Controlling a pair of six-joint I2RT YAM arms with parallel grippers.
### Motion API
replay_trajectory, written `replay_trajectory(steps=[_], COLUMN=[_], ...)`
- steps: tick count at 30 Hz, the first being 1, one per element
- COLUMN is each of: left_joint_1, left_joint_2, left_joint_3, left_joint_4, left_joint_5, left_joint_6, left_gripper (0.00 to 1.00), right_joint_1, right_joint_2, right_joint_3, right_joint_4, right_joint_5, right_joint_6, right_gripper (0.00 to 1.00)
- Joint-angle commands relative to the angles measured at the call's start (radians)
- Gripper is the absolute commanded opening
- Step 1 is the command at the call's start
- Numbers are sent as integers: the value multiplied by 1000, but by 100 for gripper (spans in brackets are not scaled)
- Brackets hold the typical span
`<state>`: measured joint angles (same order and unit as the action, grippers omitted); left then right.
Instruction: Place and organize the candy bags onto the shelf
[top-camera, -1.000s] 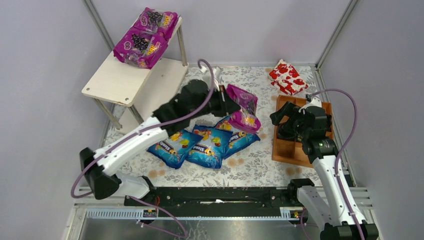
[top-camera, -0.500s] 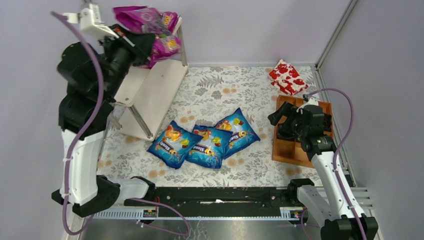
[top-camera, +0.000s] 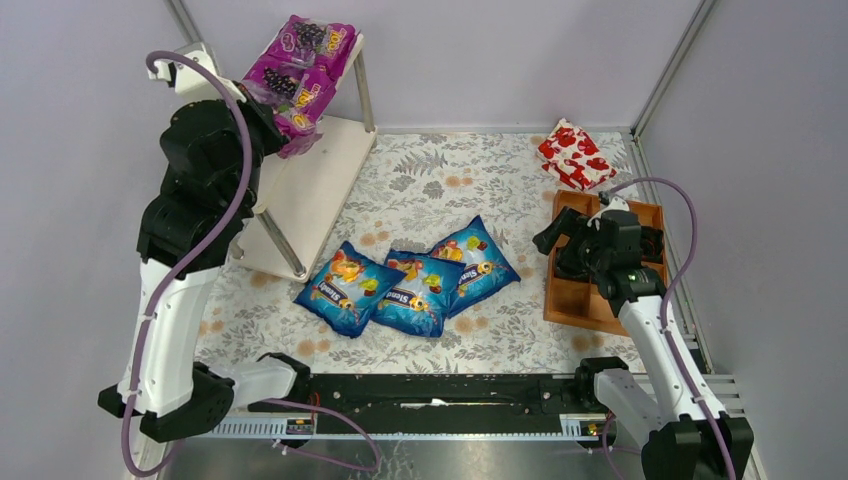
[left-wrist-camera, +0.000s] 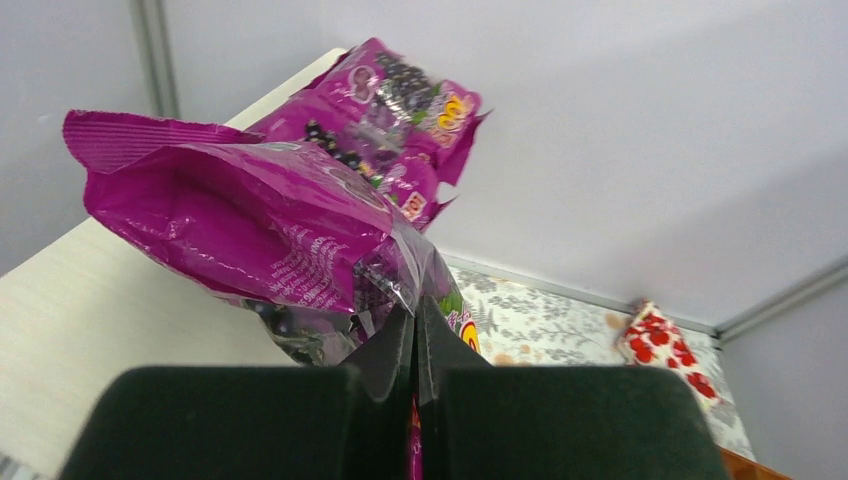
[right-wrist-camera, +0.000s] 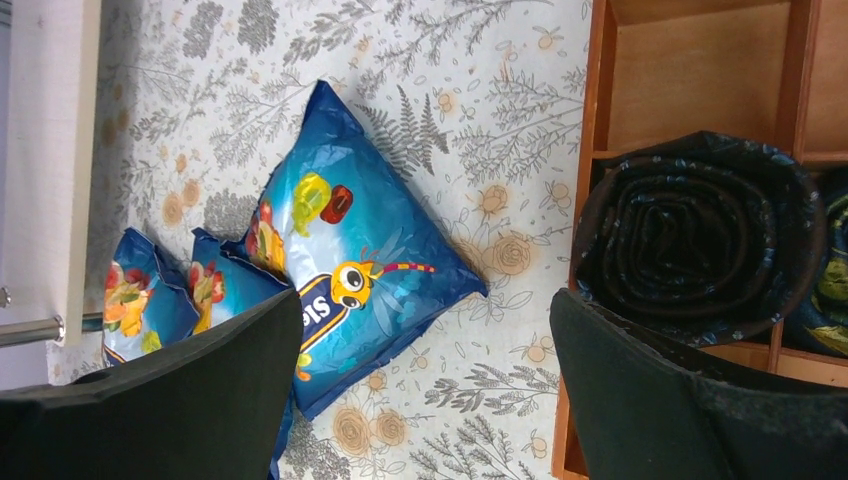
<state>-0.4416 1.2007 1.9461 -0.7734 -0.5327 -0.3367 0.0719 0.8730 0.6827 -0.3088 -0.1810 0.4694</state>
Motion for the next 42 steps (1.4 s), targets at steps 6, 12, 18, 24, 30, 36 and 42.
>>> replay_trajectory(steps=[6,12,18,24,30,36,42], left_joint_1=[9,9,9,9,9,10,19], left_joint_2=[-187,-279,-342,-392,-450,-480,-512], left_joint_3=[-160,-369,-511,-632,-747,-837,-938], left_joint_4=[279,463,647,731,789,798,867], left_joint_5=[-190,-231,-221,-192,-216,-264,-270], left_joint_6=[18,51,88,73,79,114,155], left_gripper=[0,0,0,0,0,0,0], right_joint_1=[6,6,6,5,6,6,4], right_joint_2=[13,9,-3,4,12,25,35], right_joint_3=[-21,-29,-33,-43,-46,-54,-60], right_joint_4=[53,51,43,57,59,77,83], right_joint_5=[-38,-49,-43,-54,-54,-65,-74], right_joint_6=[5,9,5,14,10,16,18], right_gripper=[100,100,100,100,100,100,100])
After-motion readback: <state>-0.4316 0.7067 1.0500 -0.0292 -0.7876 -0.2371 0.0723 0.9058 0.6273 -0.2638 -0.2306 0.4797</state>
